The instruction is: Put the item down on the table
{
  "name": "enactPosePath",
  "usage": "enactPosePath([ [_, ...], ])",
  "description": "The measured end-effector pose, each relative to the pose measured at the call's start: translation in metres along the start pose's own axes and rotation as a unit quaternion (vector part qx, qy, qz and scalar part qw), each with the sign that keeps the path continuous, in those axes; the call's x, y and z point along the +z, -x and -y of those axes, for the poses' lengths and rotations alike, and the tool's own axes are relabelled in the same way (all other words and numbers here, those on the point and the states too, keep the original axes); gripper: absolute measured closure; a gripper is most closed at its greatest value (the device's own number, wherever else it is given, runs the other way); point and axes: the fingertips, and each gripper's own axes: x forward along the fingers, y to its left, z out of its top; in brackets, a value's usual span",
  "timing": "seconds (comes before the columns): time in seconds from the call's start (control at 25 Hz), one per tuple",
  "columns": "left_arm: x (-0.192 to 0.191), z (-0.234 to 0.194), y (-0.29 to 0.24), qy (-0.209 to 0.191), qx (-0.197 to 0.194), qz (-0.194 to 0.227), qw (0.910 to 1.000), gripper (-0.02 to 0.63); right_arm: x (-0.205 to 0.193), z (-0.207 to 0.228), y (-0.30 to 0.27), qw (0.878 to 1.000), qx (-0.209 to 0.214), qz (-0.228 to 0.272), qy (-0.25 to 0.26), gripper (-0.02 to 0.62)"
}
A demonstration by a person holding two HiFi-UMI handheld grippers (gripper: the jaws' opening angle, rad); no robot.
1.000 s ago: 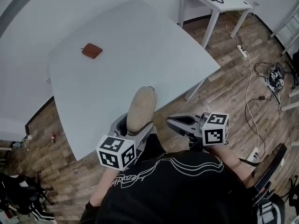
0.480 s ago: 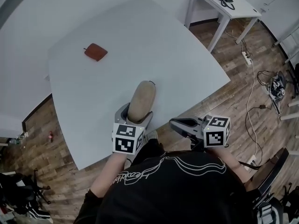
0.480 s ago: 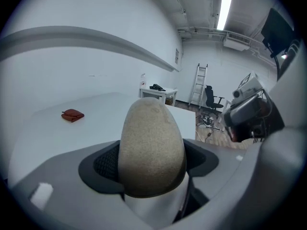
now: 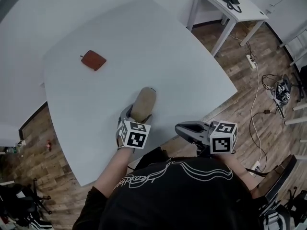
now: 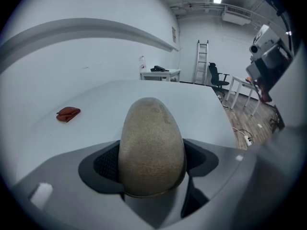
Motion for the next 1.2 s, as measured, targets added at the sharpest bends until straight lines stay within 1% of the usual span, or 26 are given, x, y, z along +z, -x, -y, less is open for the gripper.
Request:
enactPosePath([
  [0.08, -0.005, -0.001, -0.006, -0.009, -0.001, -0.015, 0.9999, 0.227, 0.007, 0.003, 0.0, 1.0, -0.001, 0.005, 0.0, 0.586],
  [0.16, -0.006, -0.002, -0.01, -0.013, -0.001, -0.019, 0.9997, 0.227, 0.01, 0.006, 0.001, 1.0, -0.004, 0.011, -0.001, 0.586],
  [0.36, -0.009, -0.001, -0.014, -0.024, -0.002, -0.017, 0.9996, 0.222, 0.007, 0.007, 0.002, 1.0, -0.006, 0.014, -0.005, 0.586],
  [0.52, -0.008, -0.001, -0.014, -0.033, -0.004, -0.009, 0.9994, 0.222, 0.006, 0.004, 0.005, 1.0, -0.007, 0.018, -0.007, 0.586],
  [0.64, -0.007, -0.001, -0.012, -0.042, -0.004, 0.001, 0.9991, 0.176, 0.004, 0.001, 0.01, 1.0, -0.012, 0.022, -0.005, 0.586],
  [0.68, -0.005, 0.0, -0.01, -0.041, -0.005, 0.005, 0.9991, 0.172, 0.005, -0.001, 0.012, 1.0, -0.013, 0.023, -0.002, 0.586],
  [0.8, -0.002, 0.004, 0.004, -0.029, -0.009, 0.019, 0.9994, 0.162, 0.006, -0.012, 0.018, 0.999, -0.014, 0.027, 0.008, 0.586],
  [0.88, -0.001, 0.009, 0.021, -0.012, -0.012, 0.029, 0.9994, 0.163, 0.003, -0.021, 0.025, 0.999, -0.013, 0.029, 0.018, 0.586],
  [1.04, 0.012, 0.023, 0.072, 0.034, -0.014, 0.073, 0.9967, 0.163, -0.005, -0.045, 0.038, 0.999, -0.004, 0.029, 0.043, 0.586],
  [1.12, 0.018, 0.037, 0.102, 0.049, -0.026, 0.091, 0.9943, 0.167, -0.008, -0.061, 0.043, 0.998, 0.005, 0.034, 0.057, 0.586],
  [1.16, 0.02, 0.047, 0.118, 0.056, -0.037, 0.097, 0.9929, 0.178, -0.009, -0.069, 0.045, 0.997, 0.011, 0.038, 0.064, 0.586],
  [1.2, 0.022, 0.056, 0.134, 0.065, -0.049, 0.105, 0.9911, 0.22, -0.009, -0.078, 0.047, 0.996, 0.018, 0.042, 0.072, 0.586],
])
